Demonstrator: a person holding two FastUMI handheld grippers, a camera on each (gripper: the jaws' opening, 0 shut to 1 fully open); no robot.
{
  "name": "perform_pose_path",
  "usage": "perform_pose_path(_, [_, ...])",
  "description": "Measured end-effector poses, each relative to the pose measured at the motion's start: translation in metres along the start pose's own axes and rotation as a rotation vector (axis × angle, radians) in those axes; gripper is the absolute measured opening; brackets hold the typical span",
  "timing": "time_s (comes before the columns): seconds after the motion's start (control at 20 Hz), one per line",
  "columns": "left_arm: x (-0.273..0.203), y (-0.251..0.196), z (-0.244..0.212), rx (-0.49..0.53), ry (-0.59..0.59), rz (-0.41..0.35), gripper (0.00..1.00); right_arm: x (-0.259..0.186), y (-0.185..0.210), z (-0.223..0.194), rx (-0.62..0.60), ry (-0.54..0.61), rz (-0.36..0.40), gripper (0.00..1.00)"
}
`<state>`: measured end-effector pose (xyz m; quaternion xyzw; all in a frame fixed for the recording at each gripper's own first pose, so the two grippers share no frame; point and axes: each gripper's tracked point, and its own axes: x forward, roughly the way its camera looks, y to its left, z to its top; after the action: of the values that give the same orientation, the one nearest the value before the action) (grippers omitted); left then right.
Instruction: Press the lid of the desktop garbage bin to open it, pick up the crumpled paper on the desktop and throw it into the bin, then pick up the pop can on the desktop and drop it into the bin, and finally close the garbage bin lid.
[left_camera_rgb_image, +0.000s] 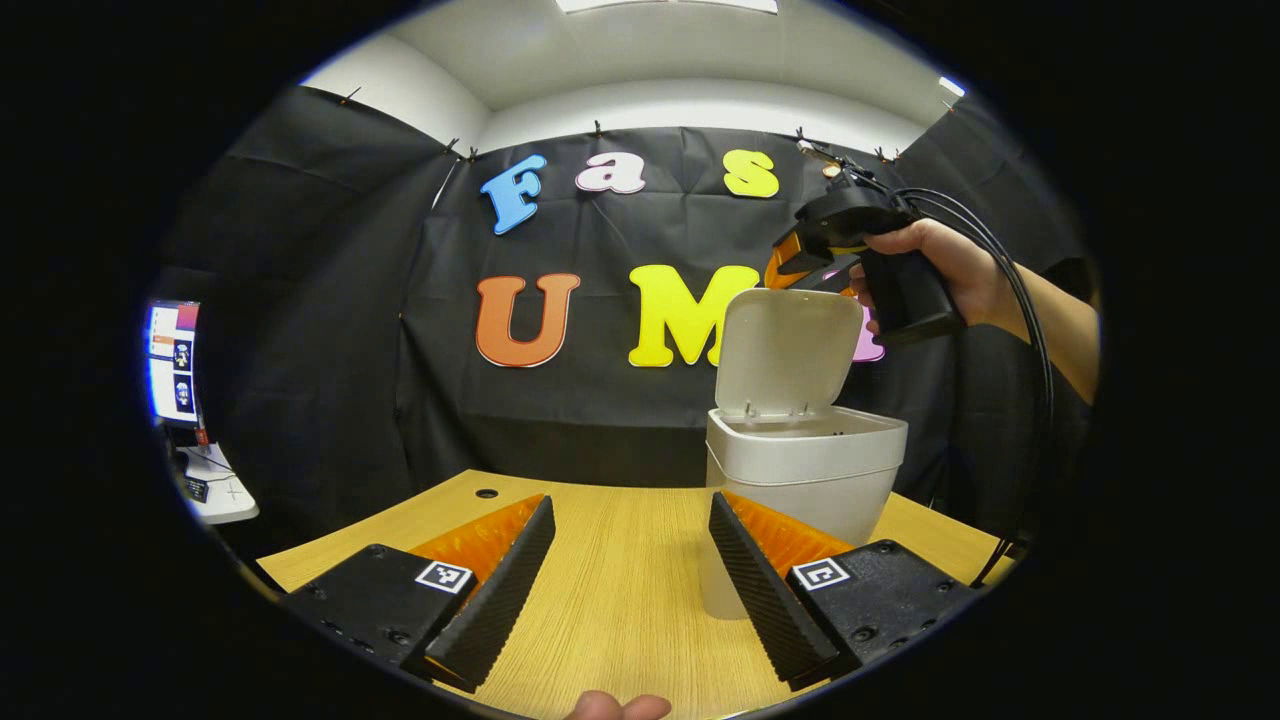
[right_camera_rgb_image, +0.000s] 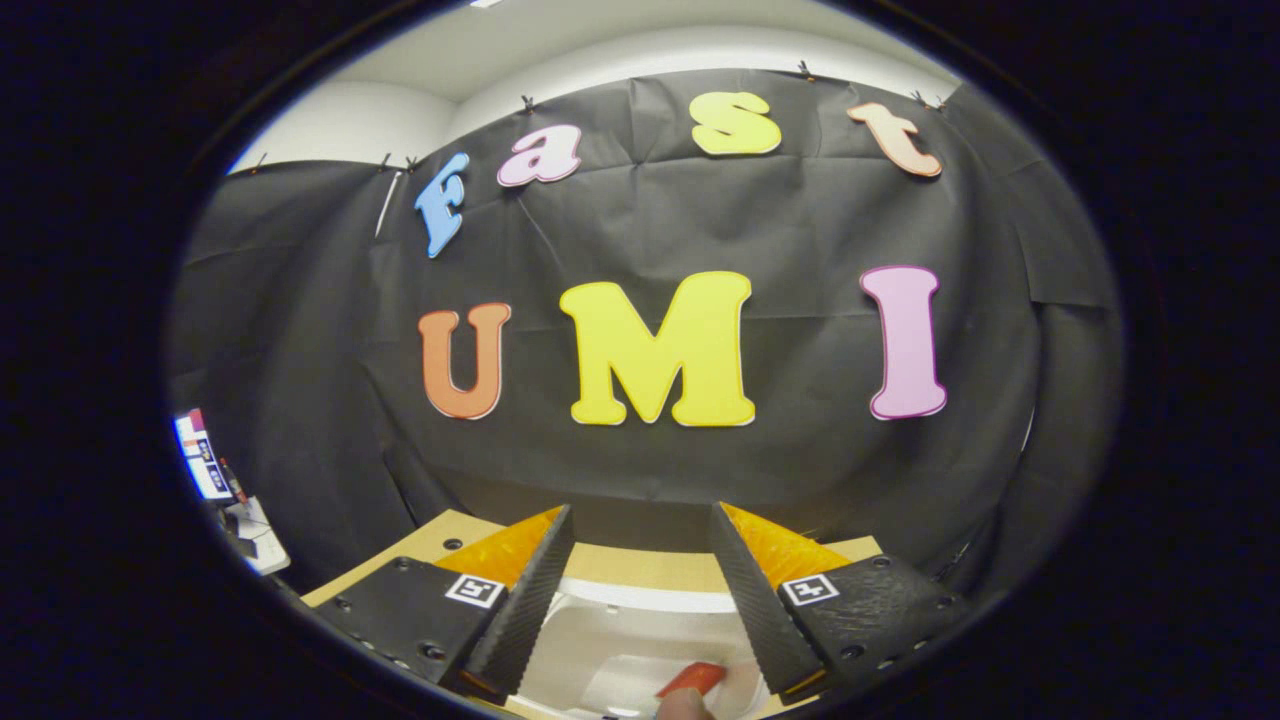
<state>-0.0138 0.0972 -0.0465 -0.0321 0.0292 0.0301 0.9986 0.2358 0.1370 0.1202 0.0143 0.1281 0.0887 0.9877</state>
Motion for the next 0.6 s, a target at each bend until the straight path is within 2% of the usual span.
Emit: perform_pose_path(0.6, [0.002,-0.017,-0.006,0.010,0.014,-0.024,1.00,-0.049,0.012,-0.054,-0.035,-0.051,0.037,0.88])
